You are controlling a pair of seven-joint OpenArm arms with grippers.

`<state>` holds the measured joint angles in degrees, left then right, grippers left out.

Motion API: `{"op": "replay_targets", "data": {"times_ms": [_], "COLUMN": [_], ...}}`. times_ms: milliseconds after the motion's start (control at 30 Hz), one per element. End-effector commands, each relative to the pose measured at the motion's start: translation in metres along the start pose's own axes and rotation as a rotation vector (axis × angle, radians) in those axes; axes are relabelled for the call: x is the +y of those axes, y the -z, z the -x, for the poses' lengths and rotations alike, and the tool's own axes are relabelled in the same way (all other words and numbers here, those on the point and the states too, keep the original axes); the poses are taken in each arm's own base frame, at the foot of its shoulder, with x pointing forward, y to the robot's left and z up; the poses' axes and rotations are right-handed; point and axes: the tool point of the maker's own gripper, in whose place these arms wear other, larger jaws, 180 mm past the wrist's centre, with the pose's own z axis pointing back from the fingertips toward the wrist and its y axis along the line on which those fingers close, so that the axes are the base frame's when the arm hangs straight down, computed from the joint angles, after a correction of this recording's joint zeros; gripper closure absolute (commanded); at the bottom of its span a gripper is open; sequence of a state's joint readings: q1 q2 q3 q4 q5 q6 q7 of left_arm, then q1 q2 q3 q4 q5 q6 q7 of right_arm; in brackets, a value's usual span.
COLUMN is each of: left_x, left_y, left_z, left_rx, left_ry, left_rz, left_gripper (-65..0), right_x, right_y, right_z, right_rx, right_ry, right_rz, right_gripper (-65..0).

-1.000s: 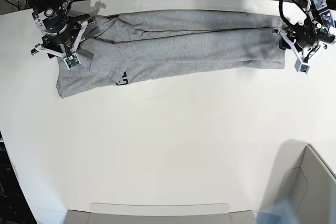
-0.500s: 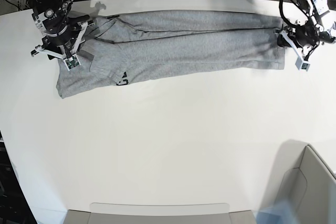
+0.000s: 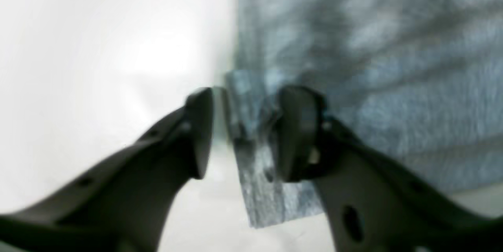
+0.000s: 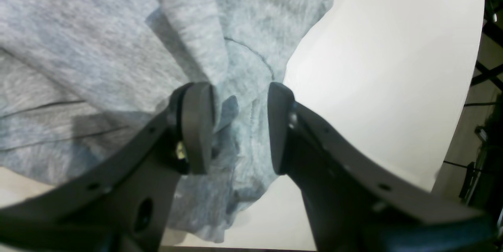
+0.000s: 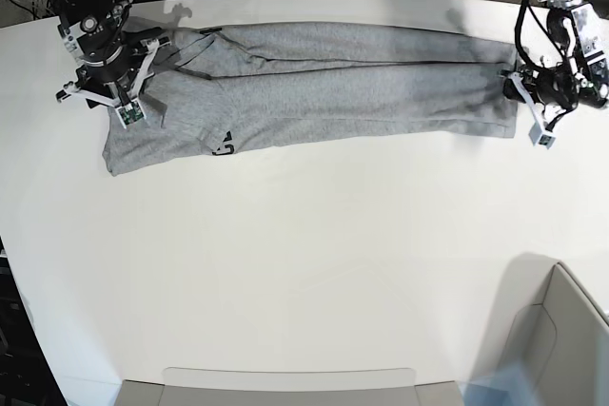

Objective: Fold the T-shirt properly
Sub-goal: 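Pull the strip end held by the left gripper outward to straighten it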

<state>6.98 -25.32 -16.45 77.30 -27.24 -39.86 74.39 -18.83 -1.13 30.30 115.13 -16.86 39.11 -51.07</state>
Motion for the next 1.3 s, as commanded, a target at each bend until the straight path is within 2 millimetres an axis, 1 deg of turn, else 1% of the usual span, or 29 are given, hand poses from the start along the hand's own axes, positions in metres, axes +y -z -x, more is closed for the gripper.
{"op": "replay_targets", "data": {"times_ms": [0,100,200,267,333,367,533,633,733,800,900,967,1033,1067,1200,1267], "left_x": [-0.027,-0.044,-0.048,-0.049,-0.049,-0.048,-0.049,-0.057,-0.061,-0.052,-0.03,-0.016,0.009,0.02,0.058,0.073], "left_y": [0.022,0.03,0.031,0.031,0.031,0.03,0.03,0.033,0.022,0.012,0.003,-0.006,-0.017,-0.02,-0.02,-0.022], "left_z": [0.035,0.04,0.042,0.045,0.048,0.051,0.052,0.05,0.027,0.016,0.016,0.005,0.001,0.002,0.013,0.014], "left_rx": [0.141,0.143,0.157,0.173,0.191,0.207,0.21,0.199,0.115,0.047,0.008,-0.036,-0.056,-0.054,0.004,0.027], "left_ry": [0.036,0.049,0.047,0.052,0.053,0.051,0.05,0.044,0.06,0.0,-0.084,-0.123,-0.155,-0.172,-0.256,-0.282], "left_rz": [0.047,0.081,0.091,0.092,0.093,0.091,0.093,0.11,0.094,0.07,0.034,0.009,-0.032,-0.043,-0.052,-0.052], "left_gripper": [-23.1,-18.9,-14.9,-10.0,-0.4,0.0,0.0,0.0,0.0,0.0,0.0,0.0,0.0,0.0,0.0,0.0], "right_x": [-0.005,-0.006,-0.005,-0.003,-0.002,-0.002,-0.002,-0.004,-0.005,-0.005,-0.005,-0.005,-0.006,-0.005,-0.004,-0.004], "right_y": [-0.003,-0.003,-0.002,0.0,0.002,0.002,0.002,0.002,0.002,0.002,0.002,0.002,0.002,0.002,0.002,0.002], "right_z": [-0.007,-0.007,-0.006,-0.003,-0.001,-0.001,-0.001,-0.004,-0.005,-0.005,-0.005,-0.006,-0.005,-0.006,-0.006,-0.006], "right_rx": [-0.025,-0.025,-0.021,-0.012,-0.006,-0.006,-0.006,-0.012,-0.015,-0.015,-0.015,-0.017,-0.016,-0.017,-0.017,-0.017], "right_ry": [-0.021,-0.023,-0.023,-0.02,-0.019,-0.019,-0.019,-0.018,-0.016,-0.016,-0.016,-0.016,-0.015,-0.016,-0.014,-0.014], "right_rz": [0.013,0.014,0.01,0.002,-0.003,-0.003,-0.003,0.001,0.005,0.005,0.005,0.005,0.006,0.005,0.004,0.004], "right_gripper": [-23.4,-23.4,-23.4,-23.4,-23.4,-23.4,-23.4,-23.4,-23.4,-23.4,-23.4,-23.4,-23.4,-23.4,-23.4,-23.4]}}
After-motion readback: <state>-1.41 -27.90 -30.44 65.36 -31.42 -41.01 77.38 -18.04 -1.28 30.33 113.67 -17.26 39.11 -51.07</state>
